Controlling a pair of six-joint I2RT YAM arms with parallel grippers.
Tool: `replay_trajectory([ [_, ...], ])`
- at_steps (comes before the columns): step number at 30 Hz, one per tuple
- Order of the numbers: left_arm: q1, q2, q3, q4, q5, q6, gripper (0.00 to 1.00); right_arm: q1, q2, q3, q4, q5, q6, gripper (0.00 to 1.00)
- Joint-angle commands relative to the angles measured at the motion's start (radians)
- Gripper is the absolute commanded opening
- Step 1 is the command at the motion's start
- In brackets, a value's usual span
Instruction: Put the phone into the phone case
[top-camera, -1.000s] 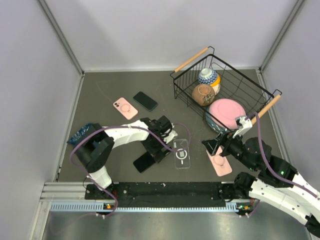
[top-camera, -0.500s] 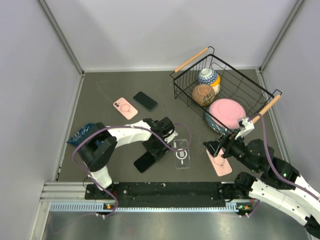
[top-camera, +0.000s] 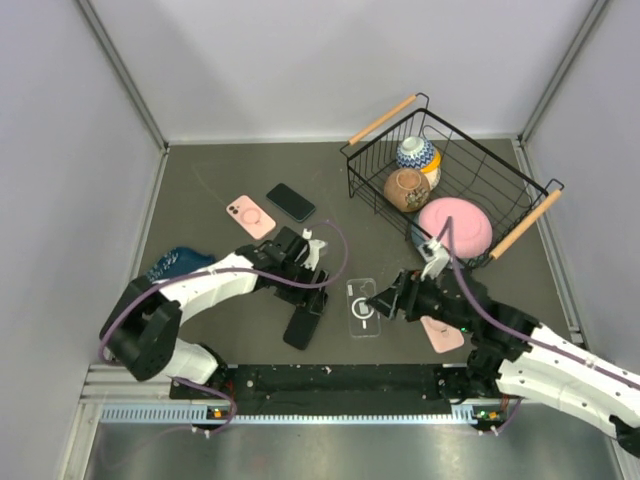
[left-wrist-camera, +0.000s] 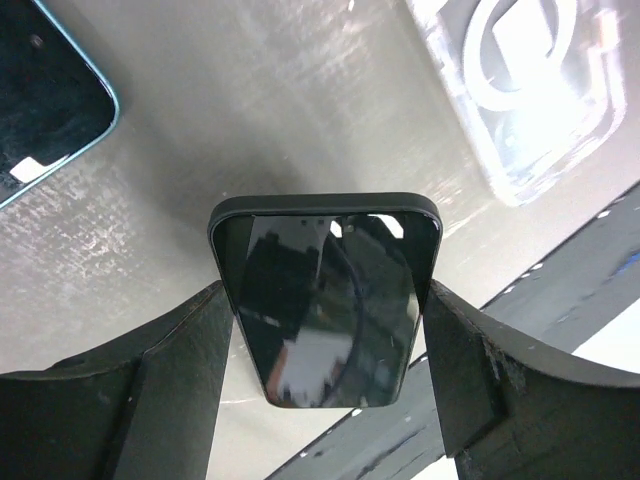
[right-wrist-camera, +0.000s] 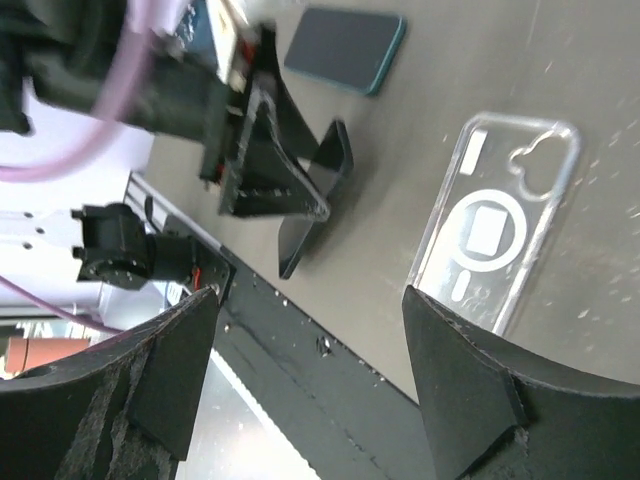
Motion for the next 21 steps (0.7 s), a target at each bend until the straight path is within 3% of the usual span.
replay_trajectory([
  [1,0.046,-0.102,-0.053,0.212,0.148,-0.15,0.53,0.072,0.122,-0.041,0.246,-0.051,0.096,0.74],
  [8,0.052,-0.201,-0.105,0.337,0.158,-0.333,0.51,0.179,0.322,-0.004,0.323,0.076,0.151,0.66],
  [13,0.052,-0.239,-0.133,0.412,0.152,-0.44,0.49,0.213,0.46,0.037,0.374,0.084,0.139,0.59],
  [21,0.052,-0.28,-0.183,0.467,0.153,-0.513,0.49,0.248,0.584,0.108,0.377,0.107,0.12,0.5],
])
